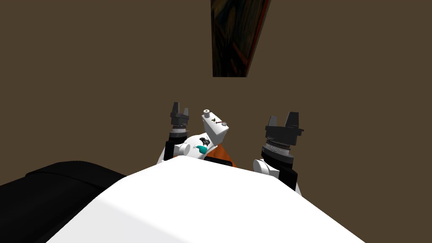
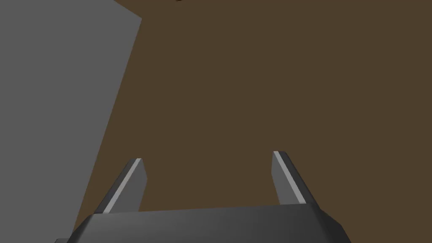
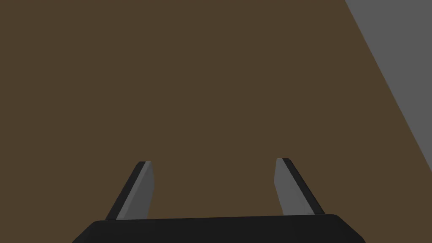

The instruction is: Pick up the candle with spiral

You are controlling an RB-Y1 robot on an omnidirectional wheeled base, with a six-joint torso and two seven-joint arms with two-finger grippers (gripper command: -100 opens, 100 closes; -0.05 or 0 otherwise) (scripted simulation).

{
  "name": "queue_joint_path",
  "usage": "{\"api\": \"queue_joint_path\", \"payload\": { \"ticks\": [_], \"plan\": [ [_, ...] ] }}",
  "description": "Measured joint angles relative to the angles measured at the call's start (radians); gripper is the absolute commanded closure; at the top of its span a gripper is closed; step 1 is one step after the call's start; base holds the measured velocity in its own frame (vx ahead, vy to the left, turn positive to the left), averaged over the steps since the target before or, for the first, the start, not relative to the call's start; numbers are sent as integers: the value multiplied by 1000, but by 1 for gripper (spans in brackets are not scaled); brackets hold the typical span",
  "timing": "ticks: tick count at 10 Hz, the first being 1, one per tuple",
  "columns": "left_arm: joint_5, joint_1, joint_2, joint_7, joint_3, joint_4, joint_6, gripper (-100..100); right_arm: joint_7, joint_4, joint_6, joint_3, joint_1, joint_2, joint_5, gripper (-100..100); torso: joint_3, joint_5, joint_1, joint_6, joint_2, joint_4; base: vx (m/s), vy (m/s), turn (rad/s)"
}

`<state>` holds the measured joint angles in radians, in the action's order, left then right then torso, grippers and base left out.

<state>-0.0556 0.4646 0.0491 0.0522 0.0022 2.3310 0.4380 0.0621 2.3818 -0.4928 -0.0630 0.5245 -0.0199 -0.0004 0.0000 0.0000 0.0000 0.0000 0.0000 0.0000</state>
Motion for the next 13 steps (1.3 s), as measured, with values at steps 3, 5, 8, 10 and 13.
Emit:
{"api": "queue_joint_path", "payload": {
  "ticks": [3, 5, 8, 10, 13],
  "plan": [
    [-8, -28, 48, -36, -2, 8, -72, -100, 0, 0, 0, 0, 0, 0, 0, 0, -1, 1, 3, 0, -2, 0, 24, 44, -171],
    [-14, -50, 75, -71, -7, 14, -128, -100, 0, 0, 0, 0, 0, 0, 0, 0, -1, 1, 4, 0, -2, 0, 17, 47, -138],
    [-16, -80, 90, -100, -14, 14, -197, -100, 0, 0, 0, 0, 0, 0, 0, 0, -1, 0, 2, 0, -1, 0, 10, 29, -129],
    [-17, -102, 99, -121, -18, 13, -244, -100, 0, 0, 0, 0, 0, 0, 0, 0, -1, 0, 2, 0, -1, 0, 7, 31, -114],
    [-22, -132, 116, -164, -22, 19, -317, -100, 0, 0, 0, 0, 0, 0, 0, 0, -1, 0, 2, 0, -1, 0, 9, 32, -148]
  ]
}}
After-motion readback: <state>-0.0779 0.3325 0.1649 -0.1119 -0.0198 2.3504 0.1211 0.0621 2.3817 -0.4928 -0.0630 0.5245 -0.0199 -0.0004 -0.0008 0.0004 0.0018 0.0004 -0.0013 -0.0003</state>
